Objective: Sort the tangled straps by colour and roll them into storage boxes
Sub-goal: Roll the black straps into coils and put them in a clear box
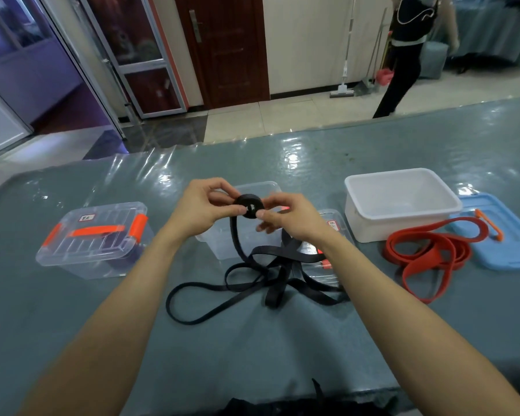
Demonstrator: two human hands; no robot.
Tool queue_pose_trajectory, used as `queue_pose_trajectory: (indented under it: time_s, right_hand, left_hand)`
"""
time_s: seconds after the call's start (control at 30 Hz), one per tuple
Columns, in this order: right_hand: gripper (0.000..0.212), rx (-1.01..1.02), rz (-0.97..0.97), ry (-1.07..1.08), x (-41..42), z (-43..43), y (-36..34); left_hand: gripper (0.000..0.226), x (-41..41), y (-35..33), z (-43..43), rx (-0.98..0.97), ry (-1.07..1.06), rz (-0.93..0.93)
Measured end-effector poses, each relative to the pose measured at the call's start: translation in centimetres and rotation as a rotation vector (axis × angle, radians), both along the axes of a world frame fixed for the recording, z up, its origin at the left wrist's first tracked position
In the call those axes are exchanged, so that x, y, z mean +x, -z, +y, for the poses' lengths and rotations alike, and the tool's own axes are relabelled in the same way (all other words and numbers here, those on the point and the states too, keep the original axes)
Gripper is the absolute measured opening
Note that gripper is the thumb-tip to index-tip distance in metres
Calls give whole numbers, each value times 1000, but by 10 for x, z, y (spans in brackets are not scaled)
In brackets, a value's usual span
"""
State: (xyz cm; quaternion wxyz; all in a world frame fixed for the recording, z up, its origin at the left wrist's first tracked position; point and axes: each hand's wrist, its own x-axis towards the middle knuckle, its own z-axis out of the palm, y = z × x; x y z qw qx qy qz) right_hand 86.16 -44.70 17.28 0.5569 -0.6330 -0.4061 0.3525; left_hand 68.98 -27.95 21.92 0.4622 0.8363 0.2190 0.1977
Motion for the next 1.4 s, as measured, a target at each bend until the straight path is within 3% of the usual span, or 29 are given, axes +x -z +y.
queue_pose_trajectory:
  time_s: [0.1, 0.2, 0.27, 0.4, 0.6, 0.7, 0.8, 0.9, 0.97, 1.07, 1.13, 1.4]
  right_hand:
    - [43, -105, -317, -31, 1, -1, -9]
    - [19, -73, -373, -57, -3, 5, -17]
    - [10, -6, -278, -20, -5, 5, -21]
    - [20, 180, 2, 112, -2, 4, -27]
    - [16, 282, 311, 142, -6, 10, -17]
    - [21, 254, 379, 109, -6, 11, -7]
    - [34, 92, 58, 53, 6, 4, -8]
    - [42, -59, -316, 20, 12, 1, -20]
    - [30, -109, -478, -51, 12, 6, -27]
    - [12, -112, -562, -81, 7, 9, -30]
    - [12, -38, -485, -17, 8, 8, -31]
    - [24, 267, 227, 185, -1, 12, -29]
  left_hand:
    - [25, 3, -20, 0, 167, 93, 197]
    - [25, 12, -35, -1, 279, 147, 267]
    - [25, 14, -38, 2, 244, 131, 172]
    - [27, 12, -22, 1, -79, 27, -73]
    - [33, 17, 3, -8, -255, -36, -172]
    - [30, 14, 1, -3, -246, -15, -98]
    - [23, 7, -10, 5, -103, 30, 73]
    - [19, 10, -28, 10, 250, 120, 349]
    - [17, 15, -39, 7, 402, 183, 482]
    - [17, 20, -48, 7, 433, 208, 502]
    - [21, 16, -48, 14, 314, 173, 385]
    - [35, 17, -19, 3, -217, 2, -191]
